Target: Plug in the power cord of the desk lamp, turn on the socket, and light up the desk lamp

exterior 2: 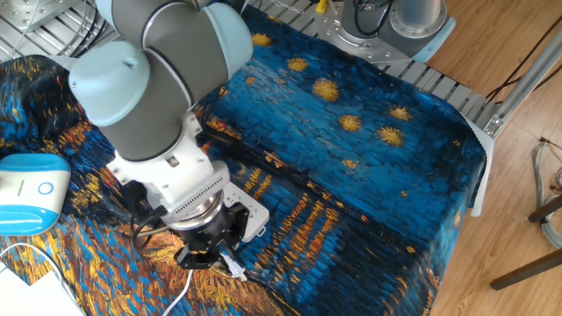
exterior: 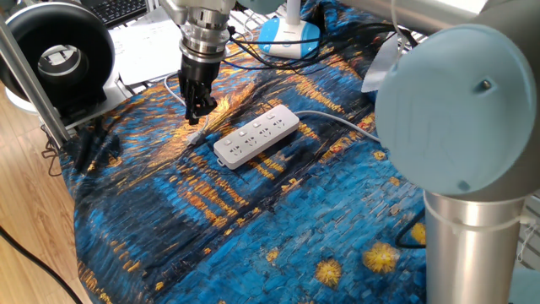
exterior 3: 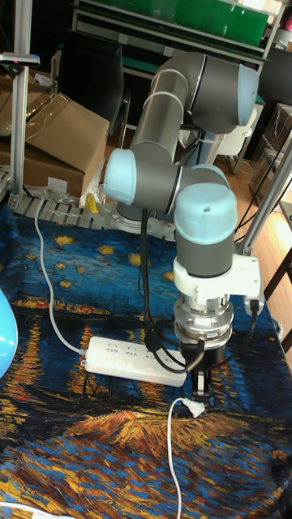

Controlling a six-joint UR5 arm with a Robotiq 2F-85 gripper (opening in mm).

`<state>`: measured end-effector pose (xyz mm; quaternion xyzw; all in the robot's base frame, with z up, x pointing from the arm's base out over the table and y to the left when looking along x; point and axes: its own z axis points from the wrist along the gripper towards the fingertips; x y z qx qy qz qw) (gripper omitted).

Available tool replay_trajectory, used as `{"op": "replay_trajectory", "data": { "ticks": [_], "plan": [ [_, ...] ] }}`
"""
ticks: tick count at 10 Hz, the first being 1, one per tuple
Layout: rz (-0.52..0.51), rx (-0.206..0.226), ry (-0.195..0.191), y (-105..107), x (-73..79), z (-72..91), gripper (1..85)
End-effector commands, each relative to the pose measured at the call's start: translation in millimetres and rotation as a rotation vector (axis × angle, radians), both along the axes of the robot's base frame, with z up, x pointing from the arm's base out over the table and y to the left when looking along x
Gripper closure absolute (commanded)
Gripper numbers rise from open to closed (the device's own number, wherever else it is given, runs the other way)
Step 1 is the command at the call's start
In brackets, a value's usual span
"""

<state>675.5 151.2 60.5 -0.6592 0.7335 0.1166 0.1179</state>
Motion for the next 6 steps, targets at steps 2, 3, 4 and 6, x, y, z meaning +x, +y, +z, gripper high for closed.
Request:
{"op": "replay_trajectory", "data": {
  "ticks": [2, 3, 4, 6],
  "plan": [
    [0.098, 0.076, -0.018, 1.8, -2.7, -4.9, 60.0],
    [0.104, 0.077, -0.016, -2.9, -7.6, -6.8, 60.0],
    [0.102, 0.067, -0.026, -7.5, -5.3, -7.0, 60.3],
    [0.102, 0.065, -0.047, -8.8, 1.8, -14.6, 60.3]
  ]
}}
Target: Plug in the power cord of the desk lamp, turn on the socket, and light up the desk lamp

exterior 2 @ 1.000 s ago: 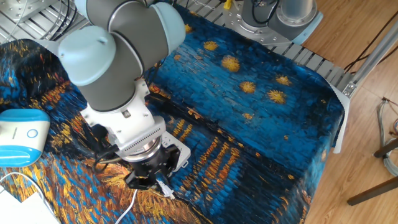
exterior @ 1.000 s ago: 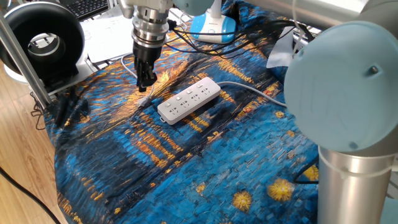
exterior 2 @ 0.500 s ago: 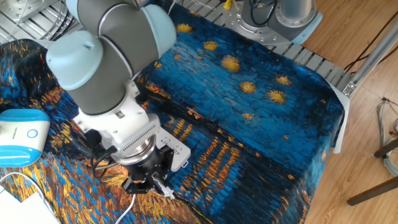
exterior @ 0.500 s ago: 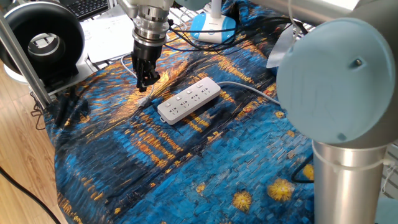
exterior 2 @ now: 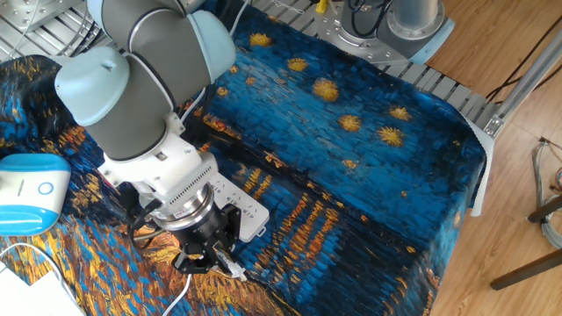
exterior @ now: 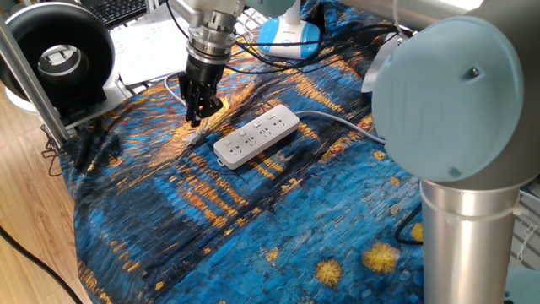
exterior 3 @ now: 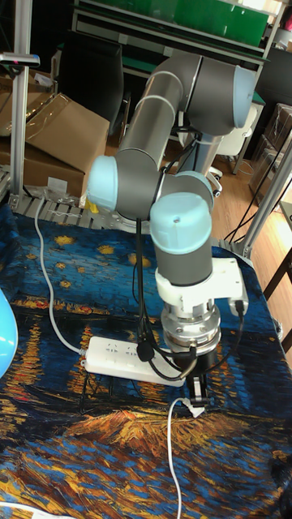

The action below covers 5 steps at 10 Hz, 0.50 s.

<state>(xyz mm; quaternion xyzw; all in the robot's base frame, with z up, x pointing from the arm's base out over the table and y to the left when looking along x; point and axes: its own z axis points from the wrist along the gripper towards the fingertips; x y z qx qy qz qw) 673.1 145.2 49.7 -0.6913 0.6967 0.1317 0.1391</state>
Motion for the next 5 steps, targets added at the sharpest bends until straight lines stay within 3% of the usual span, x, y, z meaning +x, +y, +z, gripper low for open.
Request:
{"op": "replay_trajectory", "data": {
  "ticks": [1, 2, 3, 5],
  "plan": [
    [0.01, 0.051, -0.031, 4.8, 8.7, -6.8, 59.7],
    [0.014, 0.083, -0.036, 12.3, 10.1, -4.0, 58.3],
    [0.027, 0.089, -0.032, 12.8, 7.5, -3.3, 58.3],
    [0.037, 0.117, 0.003, 11.9, -9.5, -6.7, 58.3]
  ]
}}
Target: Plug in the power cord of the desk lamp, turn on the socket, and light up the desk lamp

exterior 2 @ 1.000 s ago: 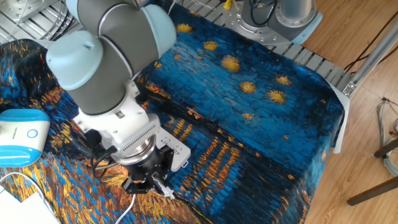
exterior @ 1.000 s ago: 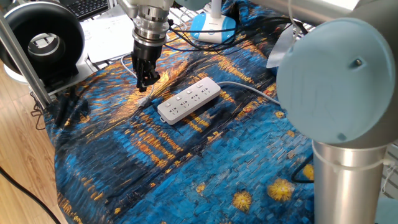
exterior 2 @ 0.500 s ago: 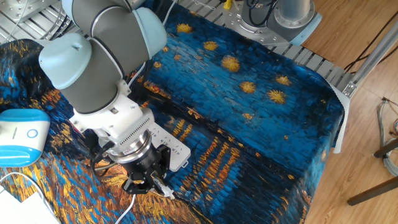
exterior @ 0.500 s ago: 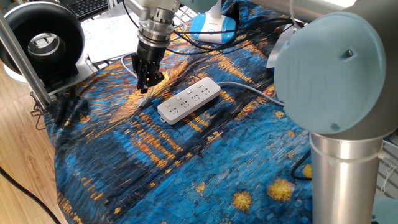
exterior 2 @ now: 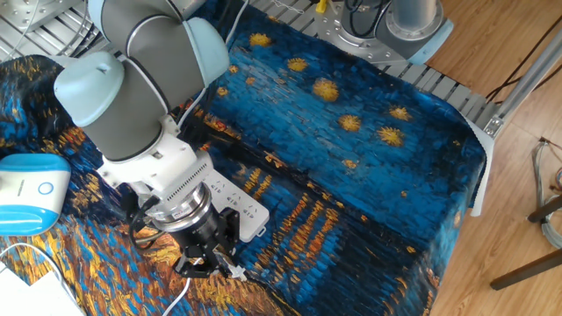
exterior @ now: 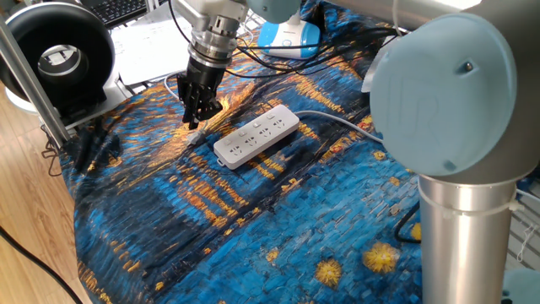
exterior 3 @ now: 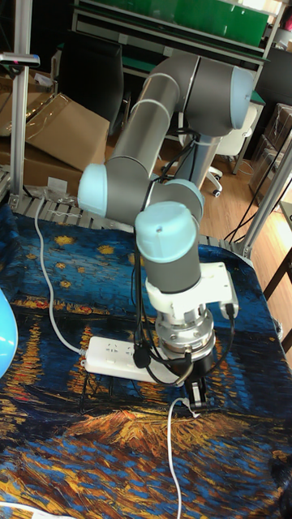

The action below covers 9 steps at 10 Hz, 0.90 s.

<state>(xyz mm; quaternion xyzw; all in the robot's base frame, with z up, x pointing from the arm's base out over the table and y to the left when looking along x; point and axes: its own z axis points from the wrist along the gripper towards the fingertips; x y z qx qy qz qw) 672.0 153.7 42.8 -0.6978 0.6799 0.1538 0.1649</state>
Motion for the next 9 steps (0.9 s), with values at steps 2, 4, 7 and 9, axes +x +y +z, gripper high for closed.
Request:
{"op": "replay_trajectory", "data": {
  "ticks": [2, 4, 7, 9],
  "plan": [
    [0.015, 0.081, 0.011, 5.2, -11.6, -1.0, 60.0],
    [0.001, 0.083, -0.018, 4.3, -3.7, -0.7, 59.3],
    [0.02, 0.039, -0.036, -10.4, 0.1, -4.2, 59.3],
    [0.019, 0.041, 0.0, -9.9, -7.0, -4.2, 59.3]
  ]
}}
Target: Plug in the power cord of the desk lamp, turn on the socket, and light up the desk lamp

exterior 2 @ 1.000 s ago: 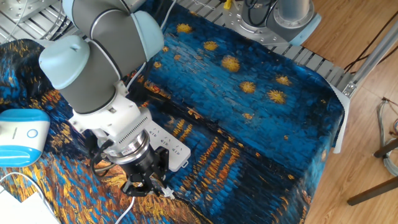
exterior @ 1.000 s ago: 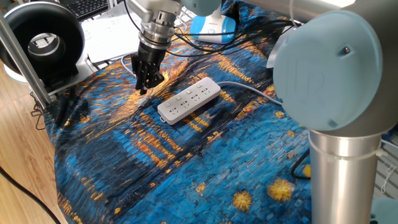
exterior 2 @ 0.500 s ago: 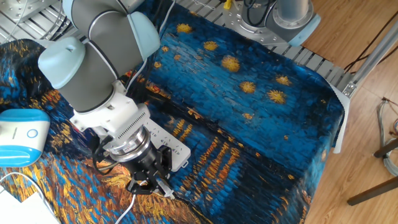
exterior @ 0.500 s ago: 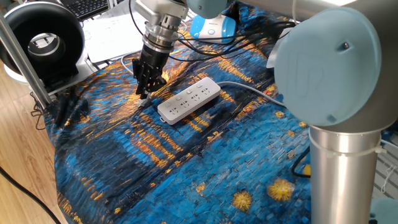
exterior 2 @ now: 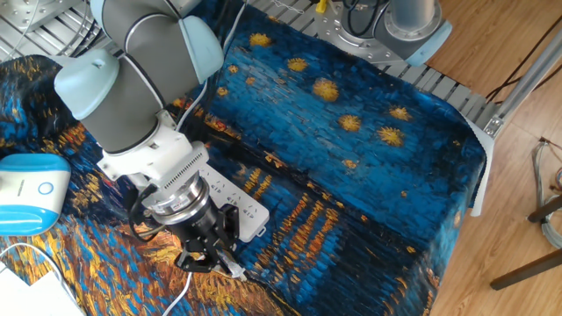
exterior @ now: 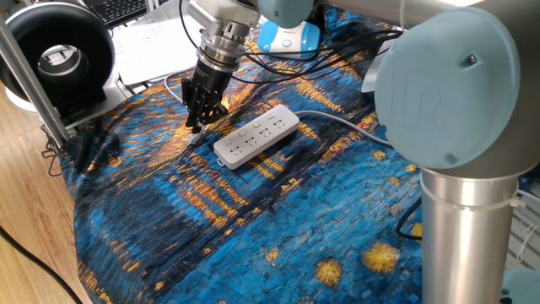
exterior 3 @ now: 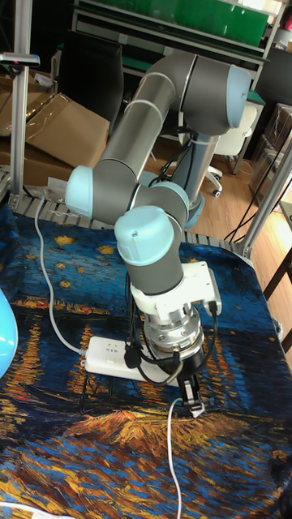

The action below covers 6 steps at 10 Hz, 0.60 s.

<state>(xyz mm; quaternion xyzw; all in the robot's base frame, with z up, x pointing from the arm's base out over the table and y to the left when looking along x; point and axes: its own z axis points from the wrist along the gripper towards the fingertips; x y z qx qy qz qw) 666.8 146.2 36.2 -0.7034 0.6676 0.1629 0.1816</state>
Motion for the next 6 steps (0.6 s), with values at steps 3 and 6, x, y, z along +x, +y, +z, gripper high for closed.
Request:
{"op": "replay_trajectory", "data": {
  "ticks": [3, 6],
  "plan": [
    [-0.068, -0.041, 0.044, -12.0, -0.2, -1.3, 55.7],
    [-0.086, 0.089, 0.073, 17.5, -3.0, 15.5, 53.3]
  ]
}}
